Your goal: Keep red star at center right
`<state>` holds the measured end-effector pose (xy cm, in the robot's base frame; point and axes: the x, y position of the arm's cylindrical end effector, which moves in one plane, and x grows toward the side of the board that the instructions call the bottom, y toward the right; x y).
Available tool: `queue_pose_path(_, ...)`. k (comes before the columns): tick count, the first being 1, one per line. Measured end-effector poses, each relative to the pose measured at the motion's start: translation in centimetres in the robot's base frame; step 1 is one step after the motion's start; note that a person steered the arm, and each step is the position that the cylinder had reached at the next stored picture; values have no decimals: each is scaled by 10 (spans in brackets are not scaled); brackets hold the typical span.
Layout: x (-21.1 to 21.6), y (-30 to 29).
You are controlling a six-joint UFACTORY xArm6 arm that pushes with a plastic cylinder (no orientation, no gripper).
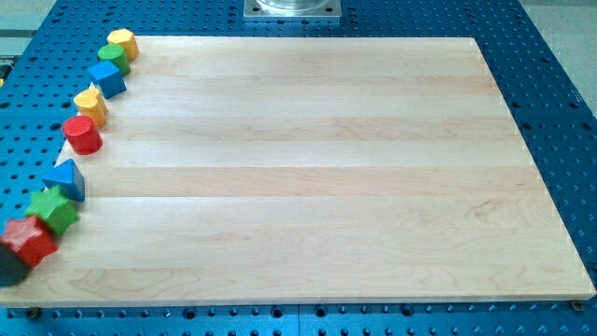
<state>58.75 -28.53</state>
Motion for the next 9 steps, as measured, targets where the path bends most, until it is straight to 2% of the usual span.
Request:
queue_pose_path(1, -38, 45)
queue_pose_path(2, -25, 36)
queue_pose_path(3, -46, -6)
queue_pose_path(4, -76, 88)
queue_pose_path(5, -82, 177)
queue_pose_path(6, -59, 127)
queue_pose_path(7, -86, 144)
queue_pose_path(9, -146, 344)
